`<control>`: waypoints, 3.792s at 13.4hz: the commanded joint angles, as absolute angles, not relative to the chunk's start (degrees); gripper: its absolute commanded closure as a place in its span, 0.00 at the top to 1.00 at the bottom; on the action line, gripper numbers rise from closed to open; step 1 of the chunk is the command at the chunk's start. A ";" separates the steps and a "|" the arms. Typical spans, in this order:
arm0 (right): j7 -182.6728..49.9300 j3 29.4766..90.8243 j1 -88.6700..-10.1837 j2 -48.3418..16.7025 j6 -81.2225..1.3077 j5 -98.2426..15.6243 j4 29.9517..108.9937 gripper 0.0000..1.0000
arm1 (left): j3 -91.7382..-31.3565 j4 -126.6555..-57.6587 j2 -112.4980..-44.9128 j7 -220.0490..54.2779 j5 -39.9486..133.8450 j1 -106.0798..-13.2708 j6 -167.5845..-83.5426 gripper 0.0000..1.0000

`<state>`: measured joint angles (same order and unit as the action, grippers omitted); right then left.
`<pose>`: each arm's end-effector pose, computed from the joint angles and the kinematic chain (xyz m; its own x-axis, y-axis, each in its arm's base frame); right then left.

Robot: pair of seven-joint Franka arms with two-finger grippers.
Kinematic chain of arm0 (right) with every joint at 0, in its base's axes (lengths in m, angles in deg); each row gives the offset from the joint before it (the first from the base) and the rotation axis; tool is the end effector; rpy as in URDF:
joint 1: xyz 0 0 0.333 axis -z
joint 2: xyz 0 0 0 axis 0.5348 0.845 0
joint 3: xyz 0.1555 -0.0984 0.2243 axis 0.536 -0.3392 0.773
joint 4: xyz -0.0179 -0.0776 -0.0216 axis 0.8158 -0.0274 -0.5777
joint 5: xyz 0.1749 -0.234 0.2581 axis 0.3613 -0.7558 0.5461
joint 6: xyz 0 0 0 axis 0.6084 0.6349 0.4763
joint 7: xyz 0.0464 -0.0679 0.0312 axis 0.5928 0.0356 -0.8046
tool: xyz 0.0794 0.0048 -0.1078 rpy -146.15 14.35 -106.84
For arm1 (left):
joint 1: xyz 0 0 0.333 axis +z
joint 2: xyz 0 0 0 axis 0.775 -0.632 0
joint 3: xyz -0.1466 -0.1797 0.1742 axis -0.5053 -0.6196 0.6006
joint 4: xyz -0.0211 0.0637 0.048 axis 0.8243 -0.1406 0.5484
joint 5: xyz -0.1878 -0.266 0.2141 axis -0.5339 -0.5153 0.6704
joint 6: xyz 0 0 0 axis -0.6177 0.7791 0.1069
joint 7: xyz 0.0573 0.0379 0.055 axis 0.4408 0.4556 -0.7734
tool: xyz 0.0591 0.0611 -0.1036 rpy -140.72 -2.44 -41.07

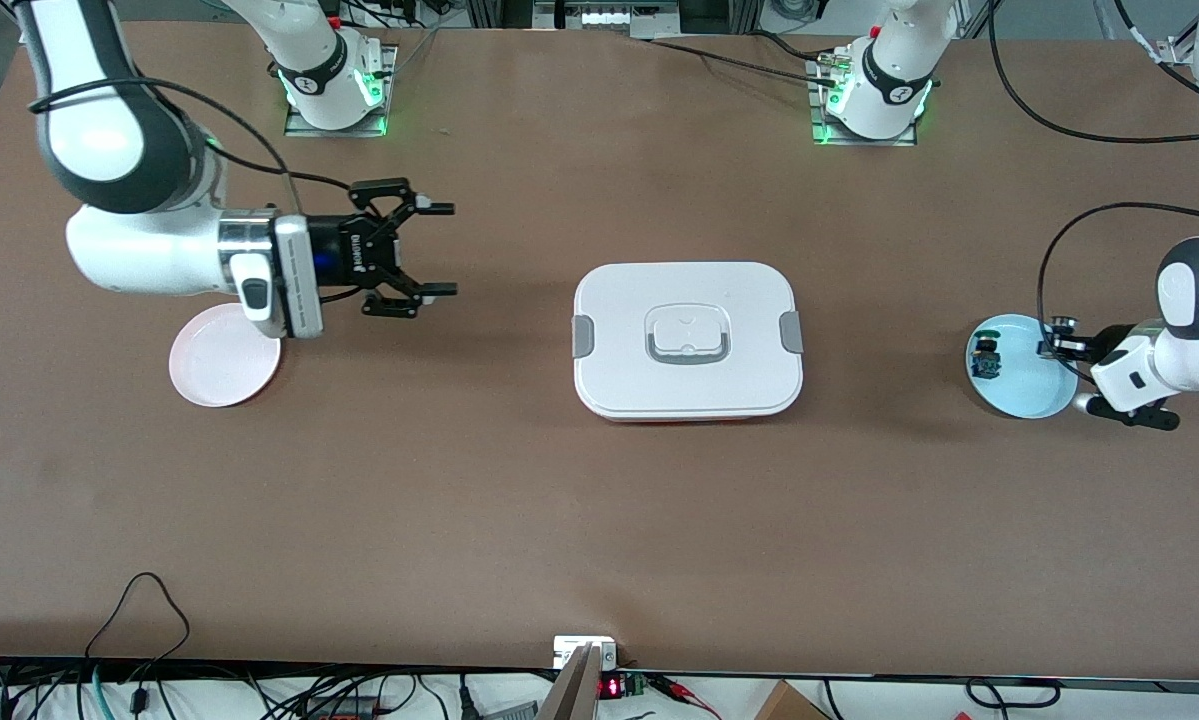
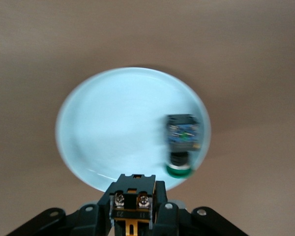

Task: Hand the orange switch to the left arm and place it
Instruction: 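Carry the switch to the blue plate while the right gripper withdraws, then lower the switch onto the blue plate and open the left gripper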

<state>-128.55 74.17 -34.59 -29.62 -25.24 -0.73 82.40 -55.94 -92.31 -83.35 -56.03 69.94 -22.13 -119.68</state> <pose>0.5495 0.2169 0.4012 0.7660 0.2617 0.5872 0.6289 -0.1158 -0.7688 0.5736 0.1932 0.2121 0.9297 -0.1834 -0.3193 -0.1820 -0.9827 0.0344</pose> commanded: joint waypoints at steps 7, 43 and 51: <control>-96.79 69.55 -34.44 -31.02 -20.69 -34.60 73.39 1.00 | -56.41 -91.58 -90.61 -59.65 80.20 -20.65 -130.22 0.01; -62.39 60.41 -38.47 -36.56 -18.12 -80.00 67.84 1.00 | -55.58 -78.46 -57.50 -64.13 55.35 -35.03 -93.48 1.00; -61.52 60.24 -39.27 -35.24 -17.94 -80.53 65.20 1.00 | -44.63 -87.46 -50.09 -70.10 63.32 -50.54 -98.59 1.00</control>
